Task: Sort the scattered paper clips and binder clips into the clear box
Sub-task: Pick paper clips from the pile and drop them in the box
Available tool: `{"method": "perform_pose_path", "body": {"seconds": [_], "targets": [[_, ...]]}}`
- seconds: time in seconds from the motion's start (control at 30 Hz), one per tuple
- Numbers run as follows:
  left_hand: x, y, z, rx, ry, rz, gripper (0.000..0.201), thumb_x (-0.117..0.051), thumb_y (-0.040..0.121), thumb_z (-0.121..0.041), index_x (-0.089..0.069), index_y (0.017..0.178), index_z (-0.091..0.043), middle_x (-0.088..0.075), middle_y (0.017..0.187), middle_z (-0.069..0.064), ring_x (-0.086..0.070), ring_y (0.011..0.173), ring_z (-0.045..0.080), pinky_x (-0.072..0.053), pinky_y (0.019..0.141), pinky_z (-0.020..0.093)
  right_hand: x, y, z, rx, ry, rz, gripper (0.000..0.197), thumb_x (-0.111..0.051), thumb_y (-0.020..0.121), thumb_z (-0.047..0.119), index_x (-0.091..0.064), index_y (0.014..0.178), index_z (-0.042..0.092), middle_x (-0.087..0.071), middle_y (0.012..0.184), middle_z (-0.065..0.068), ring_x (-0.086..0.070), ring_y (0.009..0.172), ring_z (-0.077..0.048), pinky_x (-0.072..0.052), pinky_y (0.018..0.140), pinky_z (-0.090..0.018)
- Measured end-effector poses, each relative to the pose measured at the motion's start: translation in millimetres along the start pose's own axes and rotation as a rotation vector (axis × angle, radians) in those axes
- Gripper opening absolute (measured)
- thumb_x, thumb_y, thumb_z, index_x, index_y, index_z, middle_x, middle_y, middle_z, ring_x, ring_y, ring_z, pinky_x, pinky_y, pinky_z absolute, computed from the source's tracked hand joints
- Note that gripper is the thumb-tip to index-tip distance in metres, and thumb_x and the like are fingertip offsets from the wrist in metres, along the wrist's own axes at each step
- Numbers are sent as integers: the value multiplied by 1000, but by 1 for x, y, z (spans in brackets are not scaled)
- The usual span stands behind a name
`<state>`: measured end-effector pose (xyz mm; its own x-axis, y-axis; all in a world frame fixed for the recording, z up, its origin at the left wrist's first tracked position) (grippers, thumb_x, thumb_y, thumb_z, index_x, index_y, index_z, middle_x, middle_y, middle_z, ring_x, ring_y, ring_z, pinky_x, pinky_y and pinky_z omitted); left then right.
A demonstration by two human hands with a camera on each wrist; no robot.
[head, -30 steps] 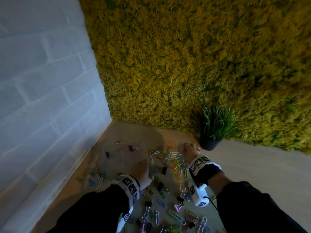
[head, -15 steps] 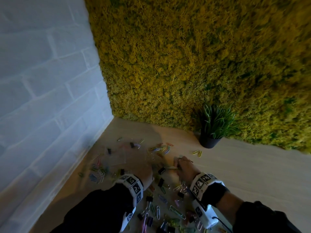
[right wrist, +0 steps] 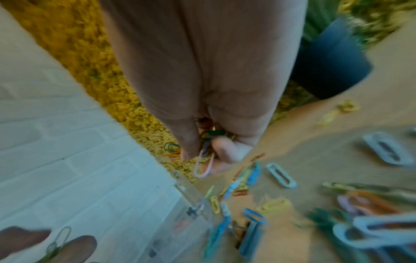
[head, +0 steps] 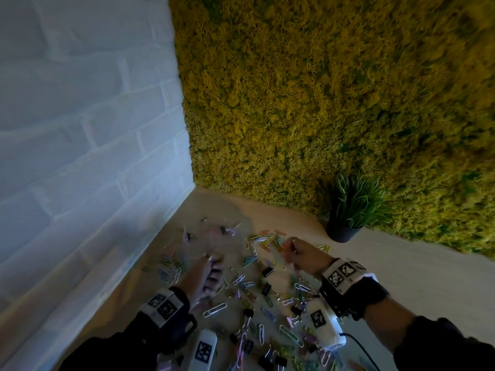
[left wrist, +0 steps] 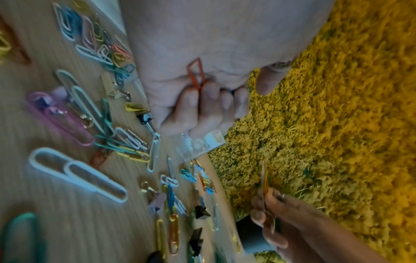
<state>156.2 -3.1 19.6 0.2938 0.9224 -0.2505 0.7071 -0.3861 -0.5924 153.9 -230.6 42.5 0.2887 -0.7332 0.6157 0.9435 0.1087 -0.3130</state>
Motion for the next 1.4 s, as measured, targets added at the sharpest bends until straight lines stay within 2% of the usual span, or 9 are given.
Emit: {"method": "perform_pose_path", "body": {"seconds": [0.37,0.47,0.67,0.93,1.03,1.1,1.23,1.33,1.4], "targets": [[7,-16,-22,-77,-425,-144,37,-30,99,-13,-43,64,-15,-29,35,-8,-21,24,3,-13,24,7,-36,68,105,253,-434,-210,16,-54,88,5,-64,99,0,-56,106,-15,-57,101,-30,-47,92,-34],[8,-4,-39,-67,-533,-148,33,-30,99,-9,-49,73,-8,-48,44,0,-40,24,6,-33,25,12,-40,70,105,238,-437,-167,26,-50,88,-2,-65,109,0,-61,117,-17,-57,111,-30,-44,97,-33],[-3,7,-77,-150,-434,-223,40,-22,92,7,-49,63,0,-59,37,12,-61,34,21,-50,88,31,-13,63,87,257,-82,-393,22,-57,89,6,-69,107,8,-71,103,-7,-65,89,-14,-50,83,-12],[-2,6,-88,-163,-327,-266,36,-27,100,-26,-40,72,-8,-54,32,5,-57,49,25,-43,52,31,12,59,49,117,482,-423,27,-47,96,14,-63,75,21,-67,71,-1,-65,69,-16,-55,79,-34],[-7,-8,-94,-113,-385,-194,31,-31,99,-21,-41,75,-3,-45,65,15,-48,51,26,-48,33,24,15,59,38,70,398,-409,31,-43,97,14,-61,75,23,-63,75,4,-60,76,-19,-49,76,-31],[-1,-11,-96,-171,-349,-153,21,-35,95,-14,-50,87,-1,-53,82,16,-57,67,24,-58,48,28,16,63,30,0,195,-322,24,-41,98,15,-63,88,14,-60,90,5,-54,92,-21,-41,76,-30],[23,-2,-101,-528,728,-425,51,-57,85,-7,-44,131,-22,-41,144,7,-44,128,24,-43,98,37,7,67,16,-207,-257,-158,49,-43,96,35,-38,139,13,-33,146,-12,-33,134,-33,-29,112,-38],[24,25,-80,-314,1377,-314,96,-72,75,-31,-9,147,-34,-12,157,1,-14,143,30,-19,114,52,-8,72,17,-218,-510,-71,46,-33,99,37,-30,143,25,-15,154,-7,-16,140,-35,-19,116,-46],[28,40,-69,-276,1409,-280,90,-73,75,-23,-18,146,-28,-34,145,9,-26,138,33,-25,113,48,-22,78,14,-260,-542,-52,47,-32,97,39,-28,142,26,-14,153,-9,-15,139,-37,-22,114,-50]]}}
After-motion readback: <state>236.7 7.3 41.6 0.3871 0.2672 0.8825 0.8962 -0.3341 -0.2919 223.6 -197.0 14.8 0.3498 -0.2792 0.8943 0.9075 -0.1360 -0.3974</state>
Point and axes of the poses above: each hand's wrist, its own y-axis towards the middle knuckle, its own x-axis out of the back of the hand, z = x × y, the point moved 3 cm from there along y, towards the middle knuckle
